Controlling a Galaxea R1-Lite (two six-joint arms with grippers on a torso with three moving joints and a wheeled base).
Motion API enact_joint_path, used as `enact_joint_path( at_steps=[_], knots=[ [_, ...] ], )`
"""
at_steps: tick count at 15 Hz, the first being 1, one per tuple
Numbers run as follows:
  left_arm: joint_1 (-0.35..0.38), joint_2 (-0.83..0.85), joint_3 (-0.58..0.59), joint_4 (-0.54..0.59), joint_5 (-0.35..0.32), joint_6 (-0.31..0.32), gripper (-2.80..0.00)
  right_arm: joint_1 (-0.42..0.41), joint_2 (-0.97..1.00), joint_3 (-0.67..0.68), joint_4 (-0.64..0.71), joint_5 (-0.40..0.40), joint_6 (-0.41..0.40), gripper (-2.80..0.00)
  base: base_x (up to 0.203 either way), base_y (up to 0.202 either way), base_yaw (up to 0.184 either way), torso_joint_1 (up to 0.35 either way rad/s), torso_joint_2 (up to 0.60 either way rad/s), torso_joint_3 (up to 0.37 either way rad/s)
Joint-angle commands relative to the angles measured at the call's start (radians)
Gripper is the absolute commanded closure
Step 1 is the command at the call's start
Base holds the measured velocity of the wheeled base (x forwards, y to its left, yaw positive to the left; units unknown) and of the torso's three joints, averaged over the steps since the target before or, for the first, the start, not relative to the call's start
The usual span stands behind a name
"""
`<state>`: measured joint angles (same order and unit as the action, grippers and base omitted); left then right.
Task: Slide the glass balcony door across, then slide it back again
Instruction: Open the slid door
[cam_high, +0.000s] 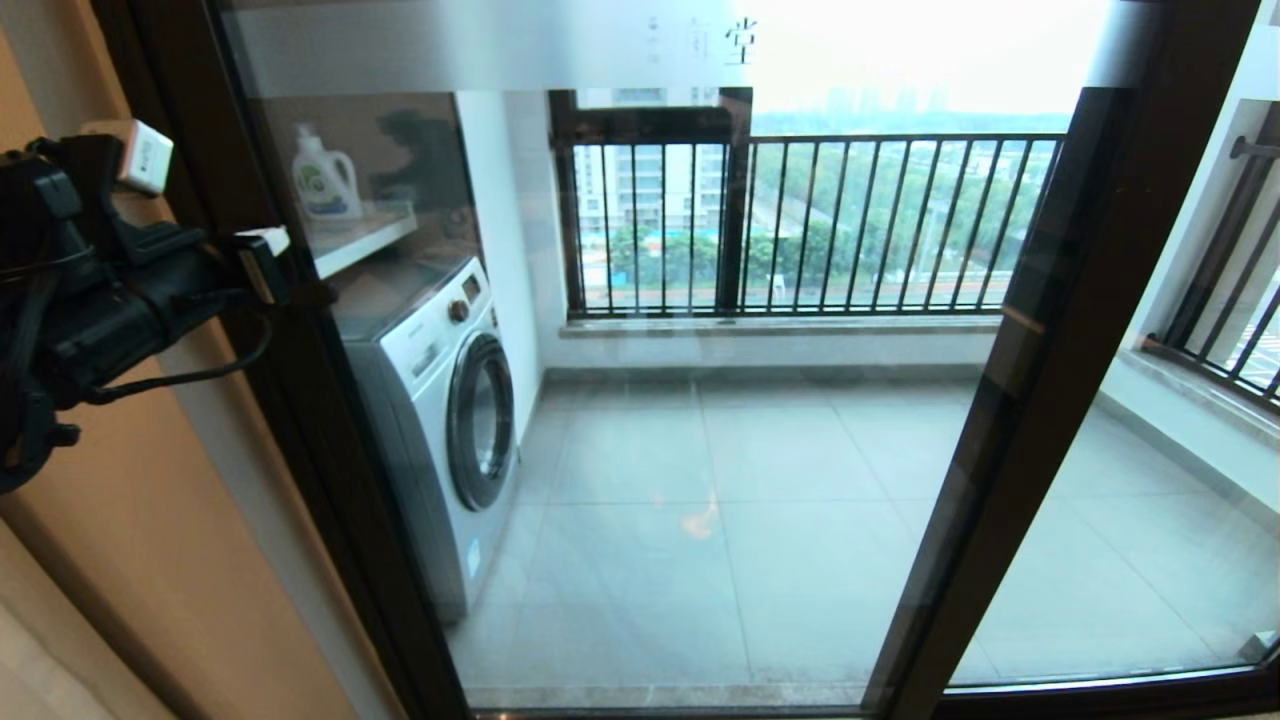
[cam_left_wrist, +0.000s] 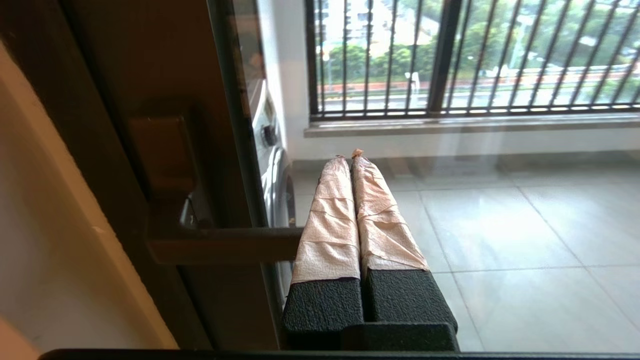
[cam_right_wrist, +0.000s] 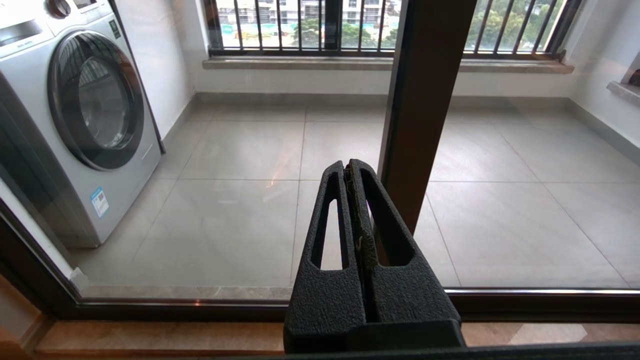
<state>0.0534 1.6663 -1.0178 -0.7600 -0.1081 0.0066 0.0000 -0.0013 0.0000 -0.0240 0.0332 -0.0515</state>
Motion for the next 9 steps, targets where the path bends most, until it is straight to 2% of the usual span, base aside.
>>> enact_joint_path(
  at_steps=[1, 6, 9],
  knots=[
    [-0.016, 0.121, -0.035, -0.018, 0.04, 0.0, 0.0, 0.0, 0.001, 0.009, -0.001, 0.001, -0.001, 0.0, 0.0, 0.0, 0.0, 0.0, 0.0, 0.0],
    [-0.012, 0.16, 0.019, -0.024, 0.044, 0.001, 0.0, 0.0, 0.001, 0.009, -0.001, 0.001, -0.001, 0.0, 0.0, 0.0, 0.0, 0.0, 0.0, 0.0],
    [0.023, 0.171, 0.049, -0.024, 0.042, 0.004, 0.0, 0.0, 0.001, 0.009, -0.001, 0.001, -0.001, 0.0, 0.0, 0.0, 0.0, 0.0, 0.0, 0.0]
  ],
)
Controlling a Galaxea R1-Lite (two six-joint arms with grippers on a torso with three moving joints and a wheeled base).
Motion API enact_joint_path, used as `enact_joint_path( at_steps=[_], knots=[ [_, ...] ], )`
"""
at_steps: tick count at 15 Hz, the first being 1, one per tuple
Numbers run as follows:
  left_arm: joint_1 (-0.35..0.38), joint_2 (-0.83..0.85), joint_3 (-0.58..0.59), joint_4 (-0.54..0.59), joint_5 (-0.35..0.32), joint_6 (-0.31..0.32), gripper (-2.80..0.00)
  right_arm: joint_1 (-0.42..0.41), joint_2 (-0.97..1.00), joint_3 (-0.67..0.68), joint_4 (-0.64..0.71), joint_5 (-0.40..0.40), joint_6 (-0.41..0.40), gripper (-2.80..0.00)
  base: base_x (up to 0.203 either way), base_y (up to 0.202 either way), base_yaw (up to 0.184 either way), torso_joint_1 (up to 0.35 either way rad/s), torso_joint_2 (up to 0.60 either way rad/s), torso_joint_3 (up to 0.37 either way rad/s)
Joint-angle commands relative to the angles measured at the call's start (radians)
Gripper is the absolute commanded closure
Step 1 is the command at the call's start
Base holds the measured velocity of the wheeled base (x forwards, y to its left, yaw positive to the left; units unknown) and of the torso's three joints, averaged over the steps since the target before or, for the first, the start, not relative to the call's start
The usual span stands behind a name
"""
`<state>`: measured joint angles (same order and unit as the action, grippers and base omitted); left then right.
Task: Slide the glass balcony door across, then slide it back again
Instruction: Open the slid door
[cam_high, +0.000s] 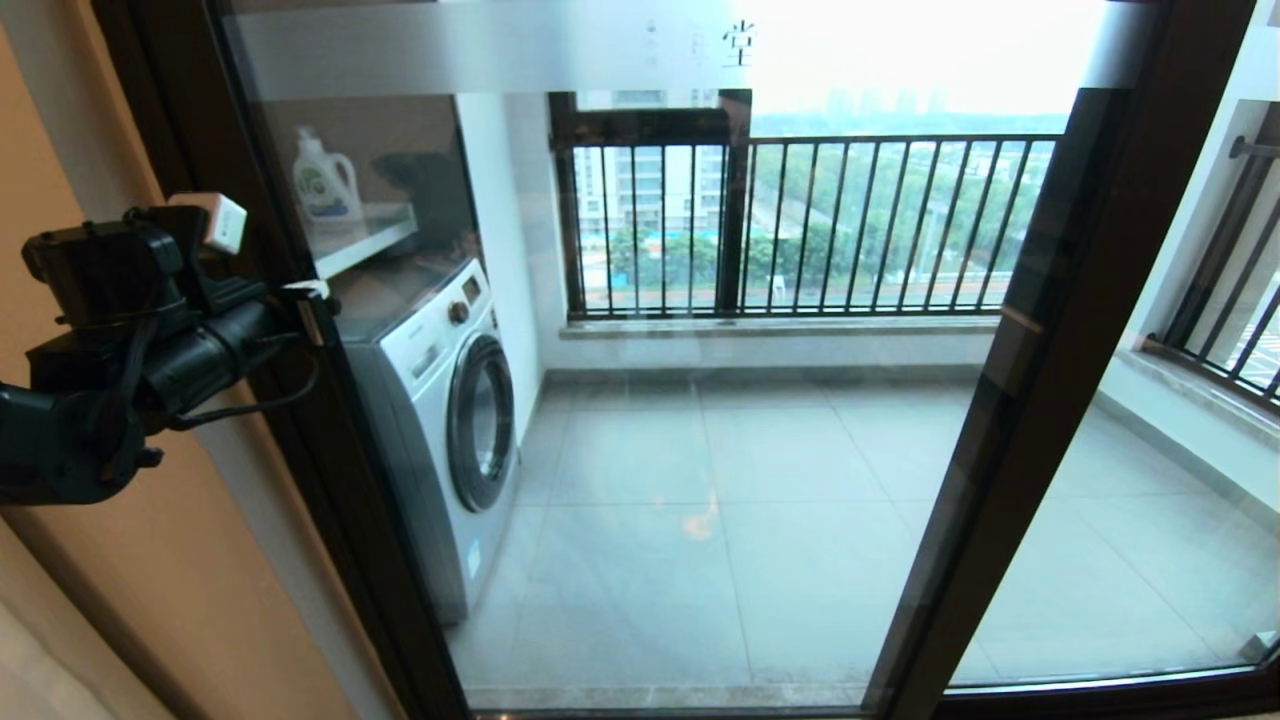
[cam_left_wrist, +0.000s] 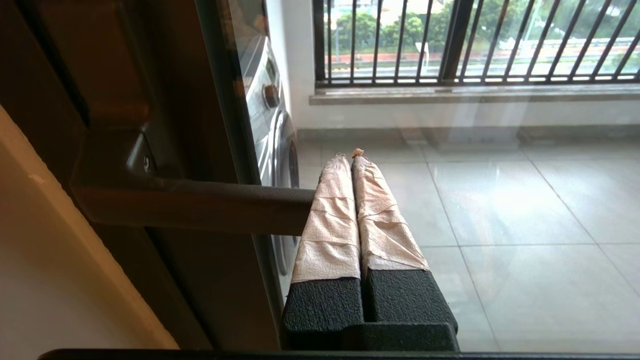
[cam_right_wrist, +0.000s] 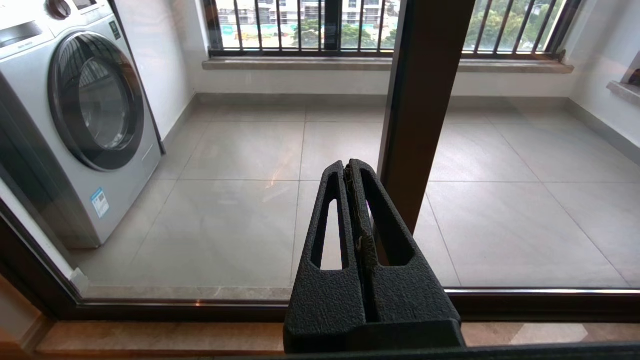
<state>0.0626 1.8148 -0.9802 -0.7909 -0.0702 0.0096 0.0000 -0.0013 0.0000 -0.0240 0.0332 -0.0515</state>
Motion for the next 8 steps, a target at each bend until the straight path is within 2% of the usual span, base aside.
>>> enact_joint_path(
  at_steps=[1, 5, 8],
  knots=[
    [0.023, 0.024, 0.026, 0.002, 0.004, 0.0, 0.0, 0.0, 0.001, 0.009, -0.001, 0.001, -0.001, 0.0, 0.0, 0.0, 0.0, 0.0, 0.0, 0.0],
    [0.047, 0.044, 0.134, -0.155, 0.001, 0.008, 0.0, 0.0, 0.001, 0.009, -0.001, 0.001, -0.001, 0.0, 0.0, 0.0, 0.0, 0.0, 0.0, 0.0],
    [0.081, 0.055, 0.152, -0.191, 0.0, 0.017, 0.0, 0.0, 0.001, 0.009, -0.001, 0.001, -0.001, 0.0, 0.0, 0.0, 0.0, 0.0, 0.0, 0.0]
  ],
)
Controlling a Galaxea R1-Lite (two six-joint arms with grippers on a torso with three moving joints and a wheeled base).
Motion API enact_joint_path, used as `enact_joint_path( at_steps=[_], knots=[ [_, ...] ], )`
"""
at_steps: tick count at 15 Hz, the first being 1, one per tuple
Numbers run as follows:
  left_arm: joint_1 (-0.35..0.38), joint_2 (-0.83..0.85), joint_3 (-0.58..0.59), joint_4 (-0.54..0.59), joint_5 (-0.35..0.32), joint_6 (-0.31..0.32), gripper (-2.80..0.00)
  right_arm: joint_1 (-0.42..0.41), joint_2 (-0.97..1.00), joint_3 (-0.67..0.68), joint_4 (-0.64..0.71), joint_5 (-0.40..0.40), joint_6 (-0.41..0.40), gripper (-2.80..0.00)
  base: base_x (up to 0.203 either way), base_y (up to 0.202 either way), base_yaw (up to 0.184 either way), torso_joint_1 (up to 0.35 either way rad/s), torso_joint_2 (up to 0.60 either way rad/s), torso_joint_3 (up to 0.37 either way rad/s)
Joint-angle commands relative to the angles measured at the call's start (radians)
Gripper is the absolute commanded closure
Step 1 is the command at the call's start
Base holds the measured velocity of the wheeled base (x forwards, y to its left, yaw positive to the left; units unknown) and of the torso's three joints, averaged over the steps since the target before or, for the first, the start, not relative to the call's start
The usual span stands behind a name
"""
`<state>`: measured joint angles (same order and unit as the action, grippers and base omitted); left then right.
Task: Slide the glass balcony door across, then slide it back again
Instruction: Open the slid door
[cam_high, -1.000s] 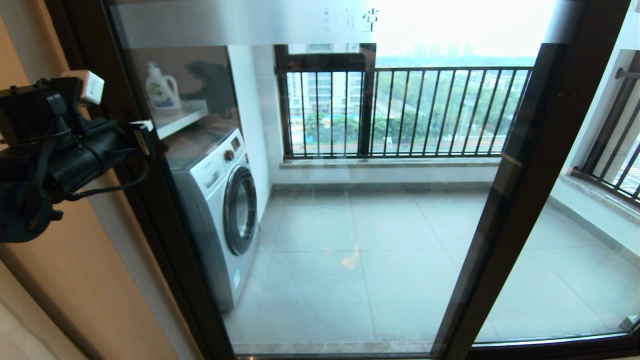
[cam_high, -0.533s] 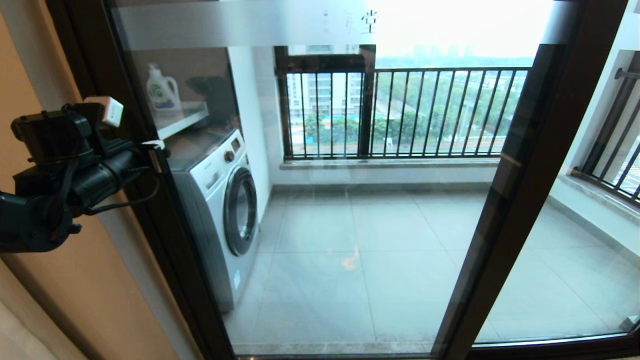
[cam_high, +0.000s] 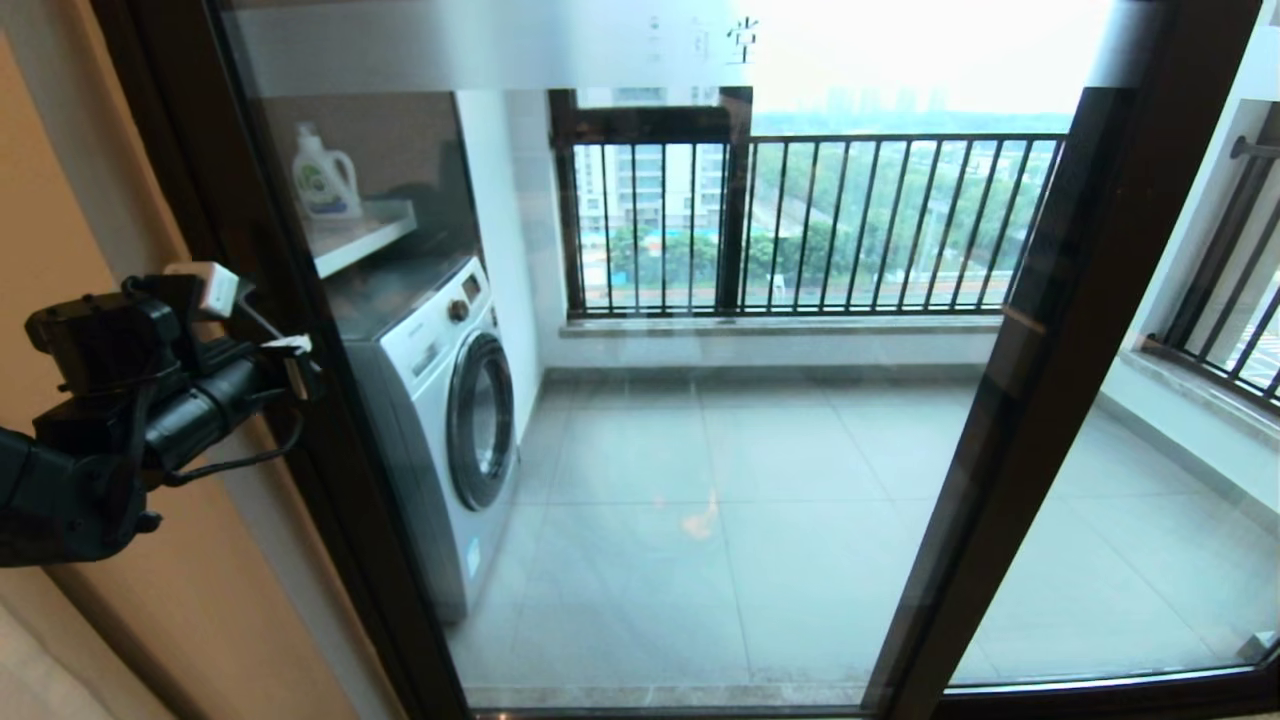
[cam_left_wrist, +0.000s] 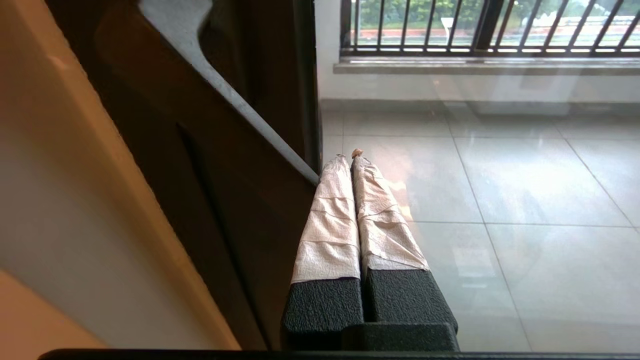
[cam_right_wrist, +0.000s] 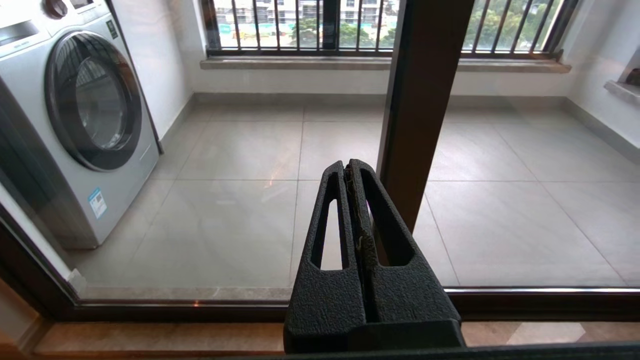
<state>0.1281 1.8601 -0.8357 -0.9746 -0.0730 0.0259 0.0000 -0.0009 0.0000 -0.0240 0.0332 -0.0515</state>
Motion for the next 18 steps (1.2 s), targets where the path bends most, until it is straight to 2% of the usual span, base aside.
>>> enact_joint_path(
  at_steps=[1, 12, 14, 18],
  knots=[
    [0.025, 0.009, 0.008, -0.007, 0.001, 0.0, 0.0, 0.0, 0.001, 0.009, -0.001, 0.001, -0.001, 0.0, 0.0, 0.0, 0.0, 0.0, 0.0, 0.0],
    [0.1, 0.062, 0.026, -0.012, -0.001, 0.003, 0.0, 0.0, 0.001, 0.009, -0.001, 0.001, -0.001, 0.0, 0.0, 0.0, 0.0, 0.0, 0.0, 0.0],
    [0.101, 0.064, 0.026, -0.012, 0.001, 0.038, 0.0, 0.0, 0.001, 0.009, -0.001, 0.001, -0.001, 0.0, 0.0, 0.0, 0.0, 0.0, 0.0, 0.0],
    [0.111, 0.054, 0.019, -0.012, 0.004, 0.051, 0.0, 0.0, 0.001, 0.009, -0.001, 0.001, -0.001, 0.0, 0.0, 0.0, 0.0, 0.0, 0.0, 0.0]
  ],
)
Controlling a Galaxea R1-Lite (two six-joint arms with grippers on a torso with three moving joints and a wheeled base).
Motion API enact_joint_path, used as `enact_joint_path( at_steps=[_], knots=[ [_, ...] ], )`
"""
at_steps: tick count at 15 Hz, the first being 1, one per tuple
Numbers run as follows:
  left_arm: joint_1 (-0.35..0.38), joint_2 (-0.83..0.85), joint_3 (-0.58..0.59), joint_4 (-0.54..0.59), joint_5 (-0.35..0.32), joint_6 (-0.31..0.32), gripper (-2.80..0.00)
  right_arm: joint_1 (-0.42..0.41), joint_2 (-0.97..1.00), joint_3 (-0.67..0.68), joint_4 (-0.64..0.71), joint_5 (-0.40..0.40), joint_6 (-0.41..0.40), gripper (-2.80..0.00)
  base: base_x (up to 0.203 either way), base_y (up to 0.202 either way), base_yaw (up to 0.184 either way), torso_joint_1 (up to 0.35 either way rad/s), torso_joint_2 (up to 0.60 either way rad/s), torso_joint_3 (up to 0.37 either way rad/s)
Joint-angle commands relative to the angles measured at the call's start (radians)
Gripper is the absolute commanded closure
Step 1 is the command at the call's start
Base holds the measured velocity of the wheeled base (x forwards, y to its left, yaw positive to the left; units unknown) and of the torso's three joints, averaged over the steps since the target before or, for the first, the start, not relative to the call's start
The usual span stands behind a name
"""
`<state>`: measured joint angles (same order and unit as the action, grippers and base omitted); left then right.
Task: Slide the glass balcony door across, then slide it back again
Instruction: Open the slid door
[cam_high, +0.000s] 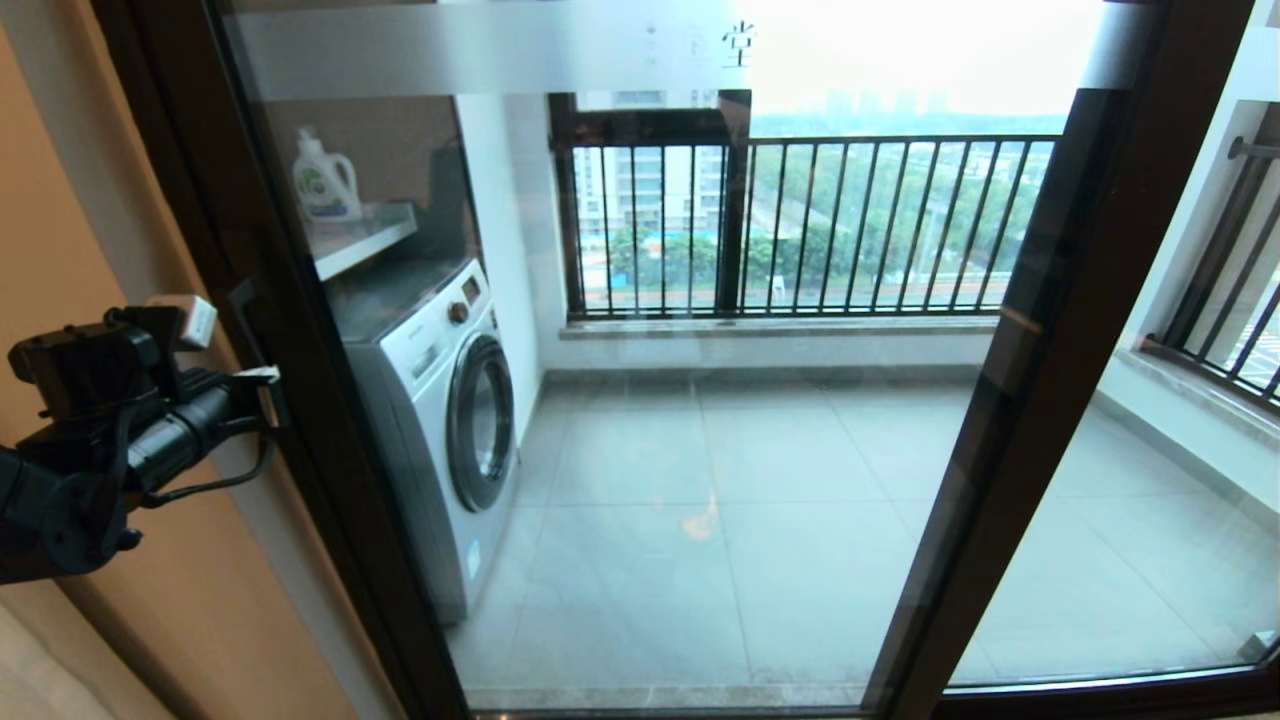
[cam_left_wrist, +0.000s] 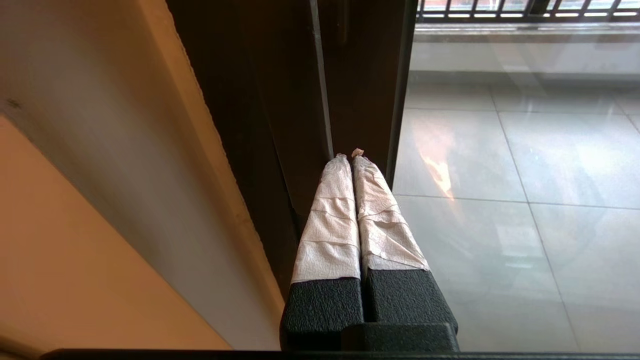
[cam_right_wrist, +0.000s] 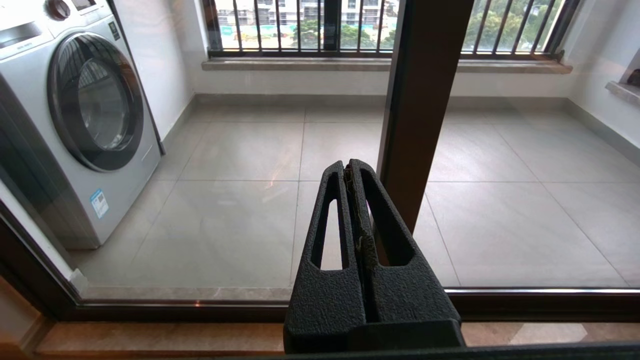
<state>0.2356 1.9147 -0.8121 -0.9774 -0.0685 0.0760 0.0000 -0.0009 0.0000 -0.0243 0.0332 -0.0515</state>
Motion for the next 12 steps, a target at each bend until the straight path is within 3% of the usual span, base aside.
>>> enact_joint_path(
  at_steps=[1, 7, 12],
  knots=[
    [0.017, 0.003, -0.007, -0.009, -0.001, 0.002, 0.0, 0.0, 0.001, 0.009, 0.0, 0.001, -0.001, 0.0, 0.0, 0.0, 0.0, 0.0, 0.0, 0.0],
    [0.037, 0.001, -0.008, -0.009, -0.003, -0.001, 0.0, 0.0, 0.001, 0.009, 0.0, 0.001, -0.001, 0.0, 0.0, 0.0, 0.0, 0.0, 0.0, 0.0],
    [0.009, -0.121, 0.04, -0.009, -0.048, -0.01, 0.0, 0.0, 0.001, 0.009, 0.0, 0.001, -0.001, 0.0, 0.0, 0.0, 0.0, 0.0, 0.0, 0.0]
  ],
)
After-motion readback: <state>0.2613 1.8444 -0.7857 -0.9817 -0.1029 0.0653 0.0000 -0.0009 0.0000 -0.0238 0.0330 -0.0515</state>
